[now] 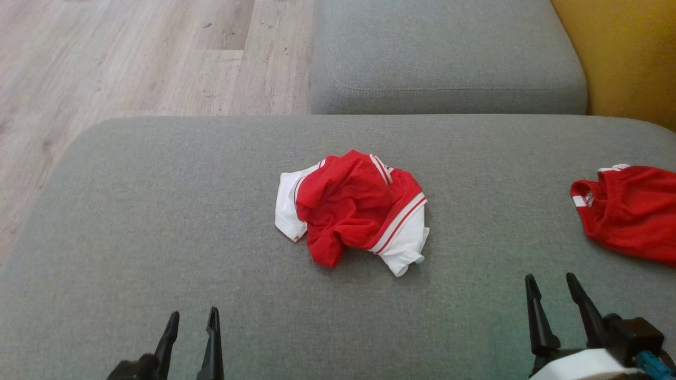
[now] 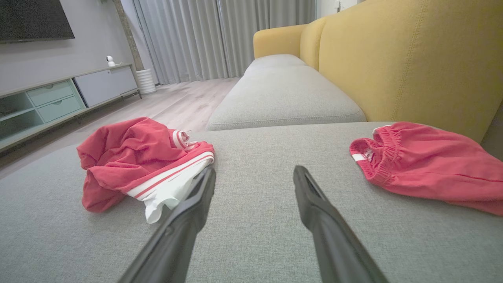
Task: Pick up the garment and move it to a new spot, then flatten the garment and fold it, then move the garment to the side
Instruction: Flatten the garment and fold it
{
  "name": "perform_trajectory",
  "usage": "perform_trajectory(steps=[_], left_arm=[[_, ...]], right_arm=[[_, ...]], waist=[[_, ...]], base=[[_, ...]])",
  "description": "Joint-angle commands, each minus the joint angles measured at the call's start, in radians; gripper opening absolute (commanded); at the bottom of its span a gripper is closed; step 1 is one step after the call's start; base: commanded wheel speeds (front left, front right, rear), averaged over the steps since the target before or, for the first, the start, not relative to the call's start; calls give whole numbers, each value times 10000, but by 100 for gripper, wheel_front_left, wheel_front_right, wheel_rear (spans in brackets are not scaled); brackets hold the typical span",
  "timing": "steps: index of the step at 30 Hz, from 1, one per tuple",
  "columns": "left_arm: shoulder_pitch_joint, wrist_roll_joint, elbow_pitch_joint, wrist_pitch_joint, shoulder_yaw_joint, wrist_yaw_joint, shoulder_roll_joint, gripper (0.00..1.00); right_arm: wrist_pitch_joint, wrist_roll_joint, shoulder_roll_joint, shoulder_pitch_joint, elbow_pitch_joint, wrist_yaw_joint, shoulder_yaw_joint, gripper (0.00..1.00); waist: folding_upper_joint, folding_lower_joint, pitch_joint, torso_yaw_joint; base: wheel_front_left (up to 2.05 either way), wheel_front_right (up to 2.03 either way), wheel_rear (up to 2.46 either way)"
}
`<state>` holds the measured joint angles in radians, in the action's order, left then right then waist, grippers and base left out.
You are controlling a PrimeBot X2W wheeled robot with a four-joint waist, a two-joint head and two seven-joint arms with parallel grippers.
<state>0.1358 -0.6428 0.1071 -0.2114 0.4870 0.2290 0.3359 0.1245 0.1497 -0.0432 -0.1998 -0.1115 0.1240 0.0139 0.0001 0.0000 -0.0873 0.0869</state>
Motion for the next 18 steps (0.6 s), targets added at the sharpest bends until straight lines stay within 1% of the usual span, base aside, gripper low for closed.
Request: perform_trajectory(steps=[1, 11, 18], left_arm=[[-460, -32, -346, -33, -315, 58, 201, 100], [-485, -26, -431, 17, -265, 131, 244, 100], [-550, 20, -497, 17, -187, 145, 232, 100]], right_arm=[[105, 66, -70, 377, 270, 67, -224, 100], [96, 53, -70, 426, 224, 67, -178, 100], [-111, -97, -70, 795, 278, 67, -56, 100]], waist=[[-1, 0, -1, 11], [-1, 0, 49, 94], [-1, 0, 262, 223]], base=[[0, 0, 0], [0, 0, 0], [0, 0, 0]])
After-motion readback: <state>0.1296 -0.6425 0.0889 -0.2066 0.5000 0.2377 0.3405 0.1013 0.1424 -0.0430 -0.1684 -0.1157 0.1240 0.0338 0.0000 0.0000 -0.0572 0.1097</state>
